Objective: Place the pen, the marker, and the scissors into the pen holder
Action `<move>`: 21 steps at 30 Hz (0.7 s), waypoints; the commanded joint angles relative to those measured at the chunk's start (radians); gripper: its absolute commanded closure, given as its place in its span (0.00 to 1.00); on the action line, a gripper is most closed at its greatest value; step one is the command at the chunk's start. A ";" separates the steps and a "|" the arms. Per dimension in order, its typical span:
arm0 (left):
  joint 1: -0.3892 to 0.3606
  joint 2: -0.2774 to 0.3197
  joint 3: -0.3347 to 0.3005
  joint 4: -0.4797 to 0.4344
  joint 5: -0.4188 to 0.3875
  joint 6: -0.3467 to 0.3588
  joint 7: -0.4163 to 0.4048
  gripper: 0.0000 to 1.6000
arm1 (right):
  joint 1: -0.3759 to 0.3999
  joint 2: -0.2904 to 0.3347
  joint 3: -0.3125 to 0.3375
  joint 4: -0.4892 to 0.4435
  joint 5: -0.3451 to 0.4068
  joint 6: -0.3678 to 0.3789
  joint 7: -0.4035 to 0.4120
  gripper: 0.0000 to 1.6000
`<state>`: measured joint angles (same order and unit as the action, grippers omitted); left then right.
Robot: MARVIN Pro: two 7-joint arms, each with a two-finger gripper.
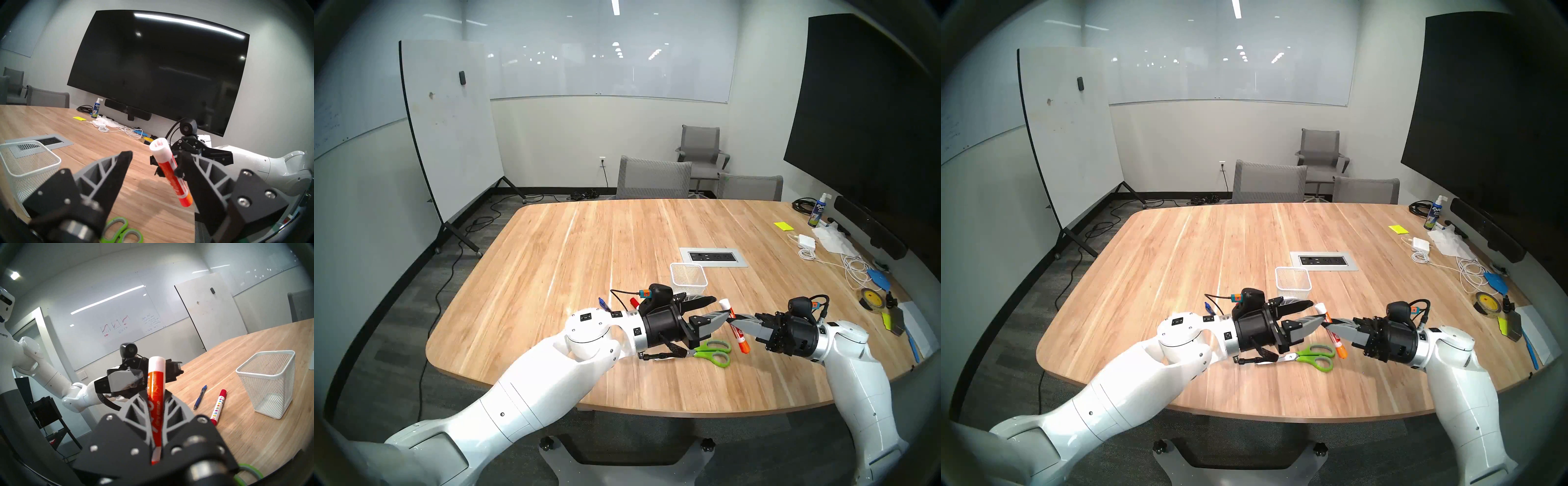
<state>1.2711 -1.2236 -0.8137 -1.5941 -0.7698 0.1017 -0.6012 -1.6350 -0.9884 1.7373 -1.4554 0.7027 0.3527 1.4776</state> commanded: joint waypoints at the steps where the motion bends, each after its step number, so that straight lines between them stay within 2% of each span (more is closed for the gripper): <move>1: -0.012 -0.018 0.001 -0.010 -0.002 -0.010 -0.007 0.33 | -0.004 0.011 -0.002 -0.011 0.021 -0.007 0.006 1.00; 5: -0.013 -0.019 0.002 -0.008 -0.001 -0.011 -0.011 0.33 | -0.004 0.013 -0.004 -0.009 0.022 -0.011 0.006 1.00; 9: -0.013 -0.020 0.003 -0.006 0.000 -0.013 -0.013 0.44 | -0.006 0.013 -0.005 -0.010 0.023 -0.012 0.006 1.00; 21: -0.016 -0.023 0.005 0.000 0.005 -0.019 -0.019 0.51 | -0.009 0.016 -0.012 -0.008 0.026 -0.022 0.006 1.00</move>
<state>1.2664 -1.2305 -0.8090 -1.5859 -0.7685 0.0933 -0.6199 -1.6422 -0.9770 1.7258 -1.4535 0.7103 0.3319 1.4799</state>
